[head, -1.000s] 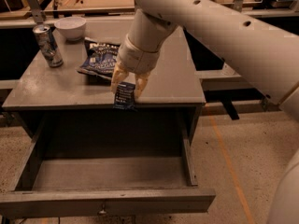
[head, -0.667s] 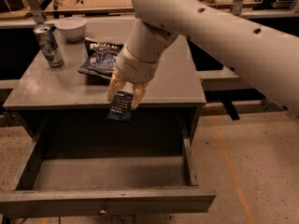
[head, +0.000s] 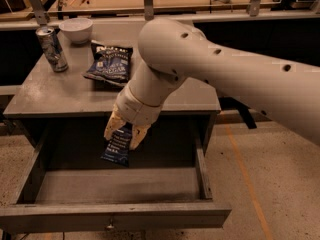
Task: Place rxbar blueberry into top drawer
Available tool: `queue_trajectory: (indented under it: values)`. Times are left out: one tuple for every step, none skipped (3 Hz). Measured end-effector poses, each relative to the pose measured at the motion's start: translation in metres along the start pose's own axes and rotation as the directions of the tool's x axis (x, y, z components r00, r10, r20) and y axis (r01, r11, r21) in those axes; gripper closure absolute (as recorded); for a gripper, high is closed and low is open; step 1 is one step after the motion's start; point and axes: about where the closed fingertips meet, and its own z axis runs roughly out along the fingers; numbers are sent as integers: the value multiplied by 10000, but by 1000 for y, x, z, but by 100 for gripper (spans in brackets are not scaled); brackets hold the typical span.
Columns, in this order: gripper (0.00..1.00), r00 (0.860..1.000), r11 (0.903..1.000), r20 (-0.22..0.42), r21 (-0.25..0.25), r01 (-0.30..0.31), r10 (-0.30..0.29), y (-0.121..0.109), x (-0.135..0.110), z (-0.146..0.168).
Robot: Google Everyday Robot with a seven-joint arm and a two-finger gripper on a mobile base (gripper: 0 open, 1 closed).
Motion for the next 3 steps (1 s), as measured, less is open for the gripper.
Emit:
queue_trajectory:
  values:
    - [51, 9982, 9989, -508, -347, 305, -322, 12, -5, 45]
    - [28, 9943, 9961, -930, -747, 462, -531, 19, 6, 67]
    - [4, 9925, 9933, -1076, -1054, 473, -586, 23, 15, 74]
